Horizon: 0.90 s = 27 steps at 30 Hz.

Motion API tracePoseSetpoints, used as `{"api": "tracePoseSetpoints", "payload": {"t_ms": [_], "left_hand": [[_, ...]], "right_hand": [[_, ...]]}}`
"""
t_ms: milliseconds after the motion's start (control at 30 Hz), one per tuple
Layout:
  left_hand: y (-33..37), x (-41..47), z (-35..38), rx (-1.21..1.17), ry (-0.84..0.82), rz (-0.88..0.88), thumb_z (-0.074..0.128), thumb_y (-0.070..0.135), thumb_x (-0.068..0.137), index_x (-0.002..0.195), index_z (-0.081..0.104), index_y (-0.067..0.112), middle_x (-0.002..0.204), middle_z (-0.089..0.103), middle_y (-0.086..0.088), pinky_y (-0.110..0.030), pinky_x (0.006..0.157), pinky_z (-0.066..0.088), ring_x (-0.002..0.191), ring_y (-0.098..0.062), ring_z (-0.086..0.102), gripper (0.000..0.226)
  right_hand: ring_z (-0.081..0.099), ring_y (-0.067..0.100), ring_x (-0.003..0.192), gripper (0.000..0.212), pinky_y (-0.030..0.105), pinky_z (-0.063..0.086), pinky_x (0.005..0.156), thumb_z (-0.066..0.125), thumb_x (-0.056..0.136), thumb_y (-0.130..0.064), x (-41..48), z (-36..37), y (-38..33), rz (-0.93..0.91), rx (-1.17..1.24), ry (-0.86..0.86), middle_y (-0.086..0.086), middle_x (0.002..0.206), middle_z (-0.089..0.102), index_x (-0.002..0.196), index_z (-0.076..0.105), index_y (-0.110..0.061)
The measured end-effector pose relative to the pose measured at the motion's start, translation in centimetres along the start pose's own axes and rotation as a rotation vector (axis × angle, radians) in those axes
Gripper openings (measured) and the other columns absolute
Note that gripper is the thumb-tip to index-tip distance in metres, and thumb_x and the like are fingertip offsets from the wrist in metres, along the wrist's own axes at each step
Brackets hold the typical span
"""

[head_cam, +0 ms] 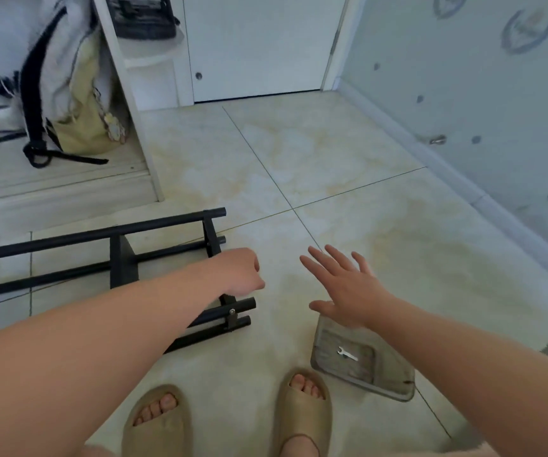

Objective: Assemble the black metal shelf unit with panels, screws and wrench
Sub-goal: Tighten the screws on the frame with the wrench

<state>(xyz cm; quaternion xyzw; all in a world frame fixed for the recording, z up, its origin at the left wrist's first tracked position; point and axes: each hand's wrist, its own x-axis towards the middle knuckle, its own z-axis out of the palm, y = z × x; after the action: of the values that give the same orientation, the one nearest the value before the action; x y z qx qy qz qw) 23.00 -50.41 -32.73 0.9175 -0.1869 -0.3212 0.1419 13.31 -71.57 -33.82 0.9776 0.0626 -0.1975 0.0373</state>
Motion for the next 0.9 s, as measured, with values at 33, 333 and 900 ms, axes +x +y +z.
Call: {"api": "tracePoseSetpoints", "payload": {"t_ms": [33, 333, 900], "left_hand": [[1.6, -0.3, 0.1, -0.001, -0.017, 0.016, 0.059, 0.030, 0.094, 0.126, 0.061, 0.016, 0.121, 0.059, -0.002, -0.026, 0.084, 0.041, 0.106, -0.022, 0.057, 0.035], [10.5, 1.7, 7.3, 0.084, -0.130, 0.196, 0.056, 0.030, 0.096, 0.134, 0.052, 0.025, 0.143, 0.049, -0.001, -0.028, 0.098, 0.038, 0.131, -0.022, 0.047, 0.038], [7.3, 10.5, 20.1, 0.651, -0.309, 0.711, 0.048, 0.053, 0.097, 0.128, 0.064, 0.025, 0.159, 0.031, -0.007, -0.048, 0.122, 0.010, 0.152, -0.027, 0.004, 0.045]], "right_hand": [[-0.015, 0.017, 0.155, 0.083, 0.051, -0.004, 0.124, 0.040, 0.101, -0.061, -1.2, 0.0, 0.9, 0.036, 0.007, -0.003, -0.014, 0.167, -0.019, 0.159, -0.013, -0.035], [0.003, 0.018, 0.156, 0.075, 0.047, 0.011, 0.124, 0.039, 0.104, -0.052, -6.7, 5.5, 8.1, 0.247, 0.201, -0.167, -0.010, 0.169, 0.004, 0.162, -0.004, -0.032], [0.060, 0.027, 0.121, 0.043, 0.038, 0.050, 0.100, 0.059, 0.097, -0.032, 0.7, 22.0, 12.2, 0.323, 0.394, -0.423, 0.004, 0.135, 0.062, 0.140, 0.055, -0.025]]}}
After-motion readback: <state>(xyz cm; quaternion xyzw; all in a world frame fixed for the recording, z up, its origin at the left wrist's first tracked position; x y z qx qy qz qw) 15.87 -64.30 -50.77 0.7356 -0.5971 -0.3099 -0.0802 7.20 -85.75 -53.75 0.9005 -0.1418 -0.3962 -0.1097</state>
